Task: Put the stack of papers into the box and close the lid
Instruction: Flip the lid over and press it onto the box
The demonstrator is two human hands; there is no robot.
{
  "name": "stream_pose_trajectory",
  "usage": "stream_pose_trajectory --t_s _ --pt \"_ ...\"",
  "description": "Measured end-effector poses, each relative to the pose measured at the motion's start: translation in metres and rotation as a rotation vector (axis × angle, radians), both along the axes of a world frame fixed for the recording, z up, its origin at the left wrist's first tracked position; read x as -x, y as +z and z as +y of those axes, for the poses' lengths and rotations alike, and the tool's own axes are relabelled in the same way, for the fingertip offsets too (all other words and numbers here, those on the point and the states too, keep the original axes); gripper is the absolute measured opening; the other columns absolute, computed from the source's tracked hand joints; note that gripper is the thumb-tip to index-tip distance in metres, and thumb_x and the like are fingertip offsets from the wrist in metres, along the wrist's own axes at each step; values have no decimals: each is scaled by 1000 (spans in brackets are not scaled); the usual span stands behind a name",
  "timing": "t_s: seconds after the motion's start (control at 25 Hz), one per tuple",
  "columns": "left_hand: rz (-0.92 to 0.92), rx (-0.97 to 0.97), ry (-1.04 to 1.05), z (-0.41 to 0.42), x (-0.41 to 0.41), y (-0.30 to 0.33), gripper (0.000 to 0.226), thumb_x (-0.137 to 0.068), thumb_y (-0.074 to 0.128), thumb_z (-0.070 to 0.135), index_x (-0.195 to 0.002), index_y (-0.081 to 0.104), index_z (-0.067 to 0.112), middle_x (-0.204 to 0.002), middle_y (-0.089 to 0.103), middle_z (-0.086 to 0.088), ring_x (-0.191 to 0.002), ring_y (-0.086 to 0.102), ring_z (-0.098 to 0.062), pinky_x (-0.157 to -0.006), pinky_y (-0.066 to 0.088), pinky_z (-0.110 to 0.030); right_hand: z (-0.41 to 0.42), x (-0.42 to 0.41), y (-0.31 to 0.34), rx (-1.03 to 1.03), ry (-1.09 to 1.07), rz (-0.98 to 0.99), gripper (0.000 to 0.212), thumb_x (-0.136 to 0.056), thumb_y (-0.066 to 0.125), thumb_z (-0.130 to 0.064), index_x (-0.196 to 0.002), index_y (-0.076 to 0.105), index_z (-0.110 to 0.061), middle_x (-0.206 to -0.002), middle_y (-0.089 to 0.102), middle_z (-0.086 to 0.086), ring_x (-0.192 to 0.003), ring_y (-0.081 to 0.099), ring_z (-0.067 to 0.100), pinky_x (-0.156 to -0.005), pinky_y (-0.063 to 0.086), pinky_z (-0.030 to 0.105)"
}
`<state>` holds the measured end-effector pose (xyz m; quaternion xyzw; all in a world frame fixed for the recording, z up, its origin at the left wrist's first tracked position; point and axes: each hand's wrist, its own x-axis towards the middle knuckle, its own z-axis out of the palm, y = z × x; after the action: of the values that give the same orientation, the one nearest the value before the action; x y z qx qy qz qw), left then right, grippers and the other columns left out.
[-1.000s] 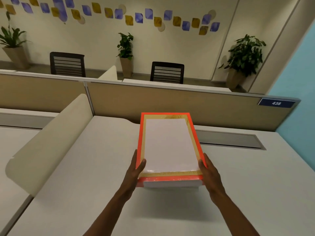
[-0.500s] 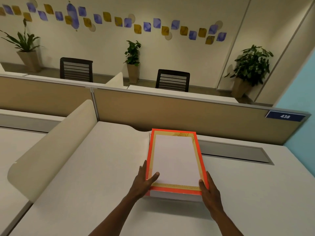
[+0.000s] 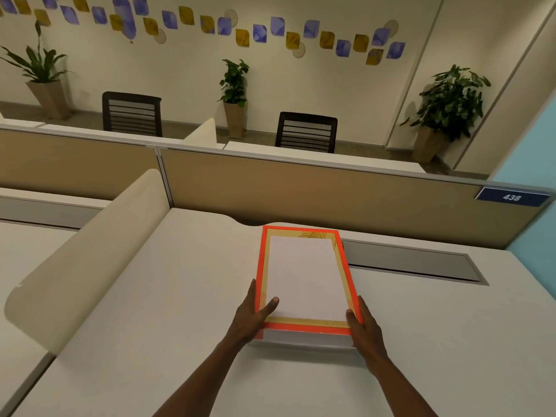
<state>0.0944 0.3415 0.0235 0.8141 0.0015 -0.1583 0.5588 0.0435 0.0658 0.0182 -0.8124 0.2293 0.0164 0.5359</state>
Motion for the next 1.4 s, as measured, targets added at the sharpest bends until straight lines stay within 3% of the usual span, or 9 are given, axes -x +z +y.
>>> stream_pose_trajectory --t_s 0.4,0.64,0.72,0.8,0.88,0.96,1.12,1.24,1.4 --pt "-8 -128 2 5 12 -15 89 -95 61 47 -161 6 23 -155 46 -5 -130 58 -30 -105 52 -44 9 9 -12 24 -2 37 58 -104 44 -30 -157 20 -22 -153 42 11 -132 49 34 -108 45 49" --pt "-61 -201 -40 19 31 -31 90 -94 63 45 -161 8 22 -153 48 -4 -118 60 -16 -101 54 -36 15 34 -26 113 43 15 61 -104 44 -29 -157 16 -21 -156 39 11 -136 46 34 -111 42 48" --pt "-103 -270 -46 20 34 -34 92 -94 61 48 -161 4 20 -164 33 -7 -135 52 -22 -109 48 -39 16 36 -27 186 79 -1 67 -102 48 -32 -157 12 -21 -159 34 11 -140 42 34 -113 41 47" --pt "-202 -384 -53 14 37 -35 92 -98 51 52 -161 -8 20 -172 1 -5 -154 25 -28 -119 36 -45 20 34 -26 311 132 -56 76 -99 52 -37 -158 6 -22 -165 19 9 -147 32 31 -114 38 46" --pt "-276 -485 -90 3 39 -36 86 -98 33 62 -160 -12 24 -171 -11 -2 -159 7 -29 -126 27 -48 28 33 -29 494 210 -82 79 -98 50 -45 -158 5 -20 -168 7 5 -149 27 27 -114 38 43" --pt "-255 -600 -124 -4 41 -41 86 -94 25 70 -161 -7 26 -171 -14 -1 -159 -1 -29 -125 26 -49 32 34 -34 597 238 -64 79 -97 46 -53 -158 9 -19 -168 3 3 -148 30 27 -113 39 39" --pt "-275 -709 -156 1 37 -58 87 -95 30 70 -162 0 22 -171 -12 -3 -159 5 -29 -121 36 -47 29 35 -43 612 272 -13 81 -95 45 -58 -158 11 -19 -168 1 2 -149 28 26 -112 39 36" --pt "-334 -775 -174 1 30 -58 91 -93 23 75 -162 5 19 -171 -9 -7 -159 -2 -29 -127 18 -45 24 23 -40 691 285 17 86 -91 40 -68 -158 15 -19 -168 3 3 -151 23 26 -116 34 39" --pt "-376 -801 -235 0 5 -47 95 -89 14 78 -162 0 20 -170 -16 -4 -158 -13 -26 -129 4 -45 21 -14 -29 770 367 103 86 -93 36 -68 -158 3 -23 -168 -4 2 -152 18 29 -117 32 46"
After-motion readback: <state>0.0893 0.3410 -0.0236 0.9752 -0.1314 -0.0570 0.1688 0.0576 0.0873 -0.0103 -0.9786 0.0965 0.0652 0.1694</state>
